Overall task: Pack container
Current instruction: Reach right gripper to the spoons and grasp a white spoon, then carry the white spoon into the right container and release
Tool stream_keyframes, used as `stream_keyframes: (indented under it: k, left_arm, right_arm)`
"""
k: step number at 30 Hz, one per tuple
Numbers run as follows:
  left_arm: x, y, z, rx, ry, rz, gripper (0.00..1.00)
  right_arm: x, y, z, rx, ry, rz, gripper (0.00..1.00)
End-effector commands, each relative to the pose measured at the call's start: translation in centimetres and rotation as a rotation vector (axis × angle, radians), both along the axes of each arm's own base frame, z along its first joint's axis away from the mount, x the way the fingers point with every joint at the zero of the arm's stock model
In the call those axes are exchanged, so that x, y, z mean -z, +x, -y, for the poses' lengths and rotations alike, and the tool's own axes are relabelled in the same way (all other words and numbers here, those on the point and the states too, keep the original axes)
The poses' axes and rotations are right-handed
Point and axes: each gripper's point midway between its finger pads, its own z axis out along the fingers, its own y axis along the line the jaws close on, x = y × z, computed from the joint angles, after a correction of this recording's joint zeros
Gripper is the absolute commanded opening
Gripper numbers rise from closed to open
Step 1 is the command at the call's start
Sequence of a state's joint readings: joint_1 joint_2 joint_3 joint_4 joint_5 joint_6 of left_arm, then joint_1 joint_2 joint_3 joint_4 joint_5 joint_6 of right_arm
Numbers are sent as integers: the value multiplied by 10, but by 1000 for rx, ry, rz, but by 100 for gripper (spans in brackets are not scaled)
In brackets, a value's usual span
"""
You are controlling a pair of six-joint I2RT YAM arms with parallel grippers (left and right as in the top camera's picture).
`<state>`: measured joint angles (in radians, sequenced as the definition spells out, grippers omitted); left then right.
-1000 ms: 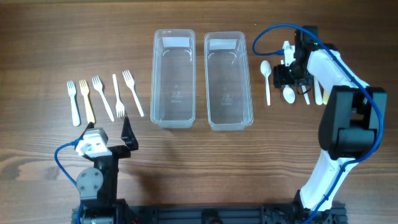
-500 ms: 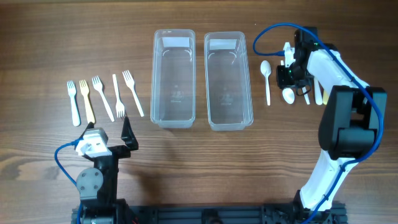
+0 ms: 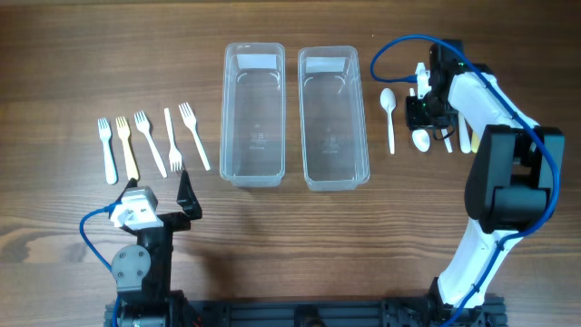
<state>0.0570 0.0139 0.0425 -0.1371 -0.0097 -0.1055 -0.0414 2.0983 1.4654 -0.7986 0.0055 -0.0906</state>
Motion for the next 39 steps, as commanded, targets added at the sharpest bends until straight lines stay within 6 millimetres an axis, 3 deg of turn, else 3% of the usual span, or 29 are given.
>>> stream_keyframes:
  k: [1, 6, 10, 12, 15, 18, 23, 26, 33, 35, 39]
  left_arm:
    - [1, 0, 3, 19, 22, 2, 100]
    - [1, 0, 3, 19, 22, 2, 100]
    - [1, 0, 3, 19, 22, 2, 100]
    - [1, 0, 3, 19, 22, 2, 100]
    - [1, 0, 3, 19, 22, 1, 100]
    - [1, 0, 3, 19, 22, 2, 100]
    - [1, 0, 3, 19, 22, 2, 100]
    - [1, 0, 3, 19, 22, 2, 100]
    - [1, 0, 3, 19, 22, 1, 100]
    - [1, 0, 3, 19, 22, 0, 100]
    - [2, 0, 3, 19, 22, 0, 100]
  right_arm:
    - [9, 2, 6, 19, -22, -11, 37]
    - [17, 1, 6, 2, -24, -29, 39]
    - [17, 1, 6, -5, -27, -29, 4]
    - [13, 1, 13, 0, -63, -32, 4]
    - [-14, 10, 25, 12, -136, -1, 4]
    - [-79, 33, 22, 26, -119, 107, 4]
    - [-173, 47, -36, 25, 111, 286, 4]
    - [-197, 40, -79, 6, 196, 322, 4]
    - [-182, 18, -166, -108, 266, 251, 4]
    - [-166, 10, -193, -159, 265, 207, 4]
    - [-129, 1, -219, -191, 236, 119, 4]
